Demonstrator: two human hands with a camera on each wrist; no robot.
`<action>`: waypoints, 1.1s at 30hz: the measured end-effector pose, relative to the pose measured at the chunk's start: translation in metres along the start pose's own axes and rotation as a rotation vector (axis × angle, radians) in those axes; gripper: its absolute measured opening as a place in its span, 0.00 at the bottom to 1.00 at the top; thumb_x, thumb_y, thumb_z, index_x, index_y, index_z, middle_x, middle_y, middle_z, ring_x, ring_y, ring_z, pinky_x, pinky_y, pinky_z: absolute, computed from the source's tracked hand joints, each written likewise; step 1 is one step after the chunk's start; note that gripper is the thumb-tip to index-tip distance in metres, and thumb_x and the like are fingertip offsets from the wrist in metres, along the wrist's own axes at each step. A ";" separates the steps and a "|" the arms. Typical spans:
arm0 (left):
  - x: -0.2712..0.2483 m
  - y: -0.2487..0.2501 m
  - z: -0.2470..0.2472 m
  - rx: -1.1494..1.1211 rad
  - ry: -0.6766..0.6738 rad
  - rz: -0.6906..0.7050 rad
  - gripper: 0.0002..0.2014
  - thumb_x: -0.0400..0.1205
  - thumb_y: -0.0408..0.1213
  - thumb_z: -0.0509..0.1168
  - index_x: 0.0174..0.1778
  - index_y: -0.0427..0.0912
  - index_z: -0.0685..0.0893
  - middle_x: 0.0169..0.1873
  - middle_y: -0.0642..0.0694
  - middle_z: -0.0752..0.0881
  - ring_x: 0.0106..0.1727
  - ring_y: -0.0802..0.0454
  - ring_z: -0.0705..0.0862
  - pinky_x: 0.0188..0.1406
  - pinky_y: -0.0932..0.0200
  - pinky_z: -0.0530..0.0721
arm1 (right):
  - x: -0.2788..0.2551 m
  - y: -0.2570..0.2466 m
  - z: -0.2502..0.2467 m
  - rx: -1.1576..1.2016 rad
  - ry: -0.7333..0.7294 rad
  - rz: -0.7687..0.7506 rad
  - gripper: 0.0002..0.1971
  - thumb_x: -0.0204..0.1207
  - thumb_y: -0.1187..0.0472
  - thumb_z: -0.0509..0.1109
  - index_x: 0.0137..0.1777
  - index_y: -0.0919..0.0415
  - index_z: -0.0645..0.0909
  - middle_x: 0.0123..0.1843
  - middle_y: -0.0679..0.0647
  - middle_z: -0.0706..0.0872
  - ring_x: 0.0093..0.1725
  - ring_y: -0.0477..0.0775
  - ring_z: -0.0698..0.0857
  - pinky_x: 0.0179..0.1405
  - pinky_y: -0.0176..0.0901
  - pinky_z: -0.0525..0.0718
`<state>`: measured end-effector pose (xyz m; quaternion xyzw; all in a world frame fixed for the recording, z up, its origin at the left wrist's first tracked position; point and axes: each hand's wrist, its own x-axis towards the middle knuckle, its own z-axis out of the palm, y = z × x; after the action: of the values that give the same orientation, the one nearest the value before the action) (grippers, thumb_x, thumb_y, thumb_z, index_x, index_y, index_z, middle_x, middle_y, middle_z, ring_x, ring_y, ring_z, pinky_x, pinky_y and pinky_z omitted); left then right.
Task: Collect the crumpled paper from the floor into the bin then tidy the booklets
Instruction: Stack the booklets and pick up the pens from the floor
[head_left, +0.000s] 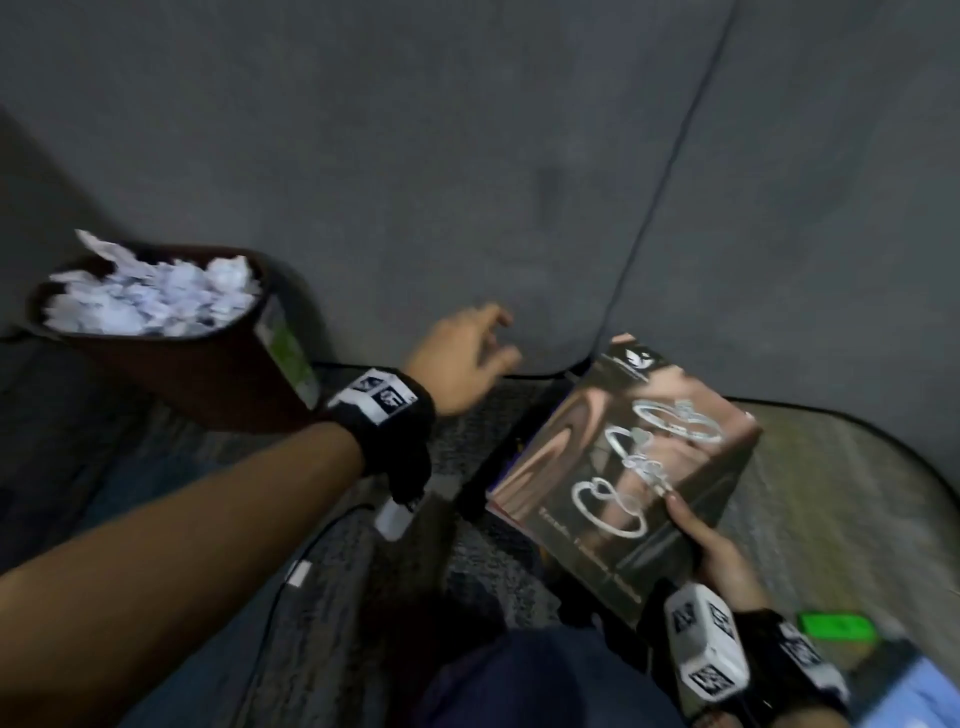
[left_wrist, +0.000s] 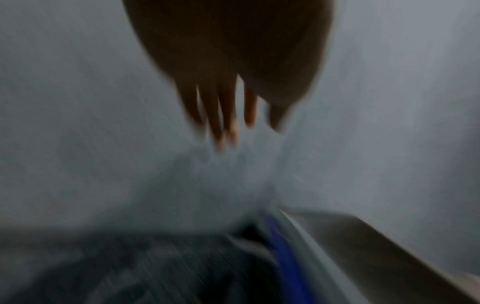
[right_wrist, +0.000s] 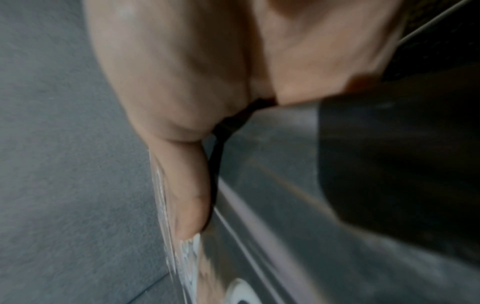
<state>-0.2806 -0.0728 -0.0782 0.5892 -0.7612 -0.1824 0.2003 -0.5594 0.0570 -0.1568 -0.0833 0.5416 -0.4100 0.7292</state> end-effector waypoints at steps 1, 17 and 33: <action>-0.004 0.017 0.023 -0.159 -0.235 -0.065 0.29 0.79 0.54 0.65 0.73 0.48 0.68 0.60 0.47 0.81 0.62 0.50 0.80 0.56 0.60 0.73 | 0.001 0.001 -0.004 0.006 -0.012 0.016 0.26 0.73 0.52 0.75 0.68 0.66 0.81 0.65 0.69 0.83 0.66 0.72 0.81 0.71 0.71 0.72; -0.012 0.028 0.107 -0.967 -0.408 -0.440 0.42 0.52 0.48 0.83 0.62 0.42 0.78 0.50 0.41 0.89 0.47 0.47 0.89 0.38 0.59 0.87 | 0.153 -0.149 -0.121 -1.013 0.705 -0.435 0.14 0.72 0.55 0.73 0.56 0.59 0.85 0.52 0.64 0.87 0.55 0.64 0.85 0.58 0.52 0.80; -0.014 0.030 0.071 -0.635 -0.334 -0.203 0.52 0.70 0.32 0.76 0.77 0.67 0.48 0.53 0.80 0.81 0.53 0.74 0.83 0.47 0.82 0.76 | 0.124 -0.140 0.009 -0.579 0.041 -0.671 0.11 0.72 0.76 0.73 0.34 0.60 0.82 0.22 0.45 0.85 0.21 0.38 0.81 0.24 0.29 0.81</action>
<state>-0.3390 -0.0491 -0.1241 0.5324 -0.6267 -0.5218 0.2271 -0.6129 -0.1219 -0.1636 -0.4469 0.5915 -0.4570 0.4915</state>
